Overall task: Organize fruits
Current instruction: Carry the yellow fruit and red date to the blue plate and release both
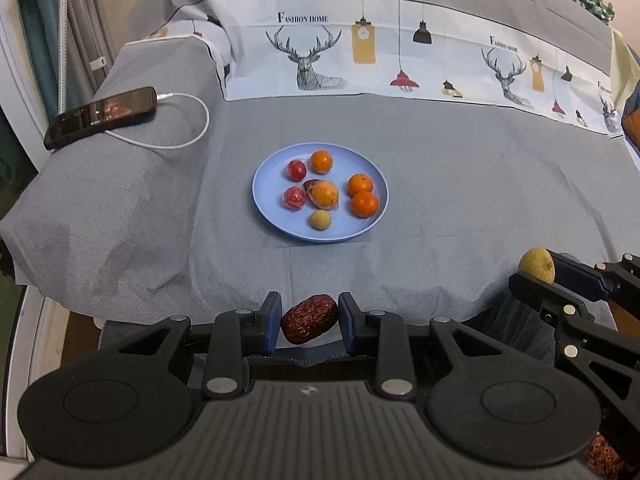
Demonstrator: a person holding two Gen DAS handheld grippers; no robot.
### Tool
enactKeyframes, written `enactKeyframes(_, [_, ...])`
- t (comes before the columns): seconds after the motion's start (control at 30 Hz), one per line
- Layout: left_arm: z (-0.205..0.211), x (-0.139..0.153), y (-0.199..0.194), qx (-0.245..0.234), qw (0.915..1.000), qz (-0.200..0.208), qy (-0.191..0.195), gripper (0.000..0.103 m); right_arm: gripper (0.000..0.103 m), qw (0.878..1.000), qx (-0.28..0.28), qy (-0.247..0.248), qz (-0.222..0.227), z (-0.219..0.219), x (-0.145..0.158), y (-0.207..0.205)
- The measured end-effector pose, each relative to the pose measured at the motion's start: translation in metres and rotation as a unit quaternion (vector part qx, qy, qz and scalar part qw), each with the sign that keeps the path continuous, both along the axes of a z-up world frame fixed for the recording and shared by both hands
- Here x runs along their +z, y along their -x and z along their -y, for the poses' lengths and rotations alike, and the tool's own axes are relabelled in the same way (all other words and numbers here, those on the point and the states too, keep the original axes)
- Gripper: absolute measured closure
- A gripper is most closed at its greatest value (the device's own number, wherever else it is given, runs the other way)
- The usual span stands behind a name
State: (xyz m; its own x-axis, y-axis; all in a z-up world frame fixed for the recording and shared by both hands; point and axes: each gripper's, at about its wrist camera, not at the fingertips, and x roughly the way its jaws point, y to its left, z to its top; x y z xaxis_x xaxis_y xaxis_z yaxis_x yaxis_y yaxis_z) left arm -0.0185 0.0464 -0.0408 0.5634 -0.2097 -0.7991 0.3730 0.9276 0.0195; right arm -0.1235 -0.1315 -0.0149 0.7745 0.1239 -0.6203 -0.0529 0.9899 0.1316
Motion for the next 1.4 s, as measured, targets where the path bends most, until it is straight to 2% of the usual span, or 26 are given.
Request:
enactKeyframes(0.3, [-0.001,-0.011,-0.038,0.012,0.9997,-0.009,-0.018,0.069,0.077,1.000,-0.007,-0.002,-0.027,0.001,-0.017,-0.034])
enactKeyframes(0.6, [0.018,-0.027,-0.114,0.025,0.9990,-0.027,-0.024,0.069,0.077,0.998,0.006,-0.021,-0.060,-0.003,-0.045,-0.091])
enactKeyframes(1.03, [0.070,-0.078,-0.221,0.011,0.9975,-0.046,-0.053,0.069,0.077,0.995,-0.008,-0.037,-0.097,-0.002,-0.105,-0.204])
enactKeyframes(1.17, [0.079,-0.099,-0.244,0.012,0.9967,-0.043,-0.067,0.068,0.077,0.995,-0.001,-0.020,-0.103,-0.007,-0.122,-0.230])
enactKeyframes(1.23, [0.080,-0.105,-0.252,0.006,0.9969,-0.040,-0.068,0.041,0.076,0.994,0.007,-0.013,-0.106,-0.009,-0.132,-0.240])
enactKeyframes(1.27, [0.081,-0.105,-0.254,0.004,0.9970,-0.039,-0.067,0.009,0.076,0.994,0.013,-0.013,-0.107,-0.009,-0.136,-0.244])
enactKeyframes(1.3, [0.080,-0.103,-0.255,0.003,0.9975,-0.034,-0.062,0.001,0.071,0.994,0.018,-0.017,-0.106,-0.008,-0.138,-0.247])
enactKeyframes(1.33, [0.078,-0.098,-0.252,0.004,0.9983,-0.022,-0.054,0.000,0.050,0.994,0.021,-0.019,-0.106,-0.007,-0.140,-0.249])
enactKeyframes(1.4, [0.076,-0.091,-0.246,-0.003,0.9987,-0.016,-0.048,0.000,0.026,0.995,0.020,-0.016,-0.099,-0.005,-0.138,-0.249])
